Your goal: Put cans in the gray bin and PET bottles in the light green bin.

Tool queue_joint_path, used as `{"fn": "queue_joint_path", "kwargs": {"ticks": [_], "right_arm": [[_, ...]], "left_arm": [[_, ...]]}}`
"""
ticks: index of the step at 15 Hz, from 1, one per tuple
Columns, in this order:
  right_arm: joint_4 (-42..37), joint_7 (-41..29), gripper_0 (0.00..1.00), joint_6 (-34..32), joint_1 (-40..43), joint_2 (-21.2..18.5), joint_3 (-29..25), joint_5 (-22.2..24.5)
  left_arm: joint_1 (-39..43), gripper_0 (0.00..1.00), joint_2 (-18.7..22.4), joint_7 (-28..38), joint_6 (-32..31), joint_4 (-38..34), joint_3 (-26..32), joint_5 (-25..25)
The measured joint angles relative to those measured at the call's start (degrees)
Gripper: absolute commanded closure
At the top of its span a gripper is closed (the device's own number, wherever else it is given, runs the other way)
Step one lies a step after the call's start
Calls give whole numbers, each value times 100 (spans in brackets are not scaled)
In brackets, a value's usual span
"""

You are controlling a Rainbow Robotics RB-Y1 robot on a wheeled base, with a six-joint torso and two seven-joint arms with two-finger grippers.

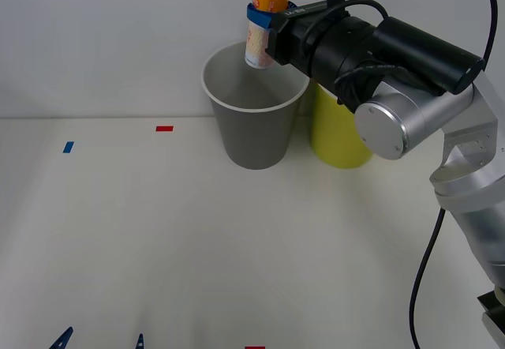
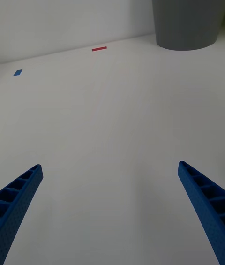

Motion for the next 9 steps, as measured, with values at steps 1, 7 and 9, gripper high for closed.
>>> {"fn": "queue_joint_path", "kwargs": {"ticks": [1, 7, 9], "right_arm": [[176, 0, 100, -110, -71, 22, 50, 3], [826, 15, 100, -280, -431, 219, 121, 47], [897, 30, 50, -297, -480, 248, 121, 129]], "left_arm": [[0, 0, 0, 0, 0, 0, 0, 0], [0, 0, 0, 0, 0, 0, 0, 0], [0, 0, 0, 0, 0, 0, 0, 0]]}}
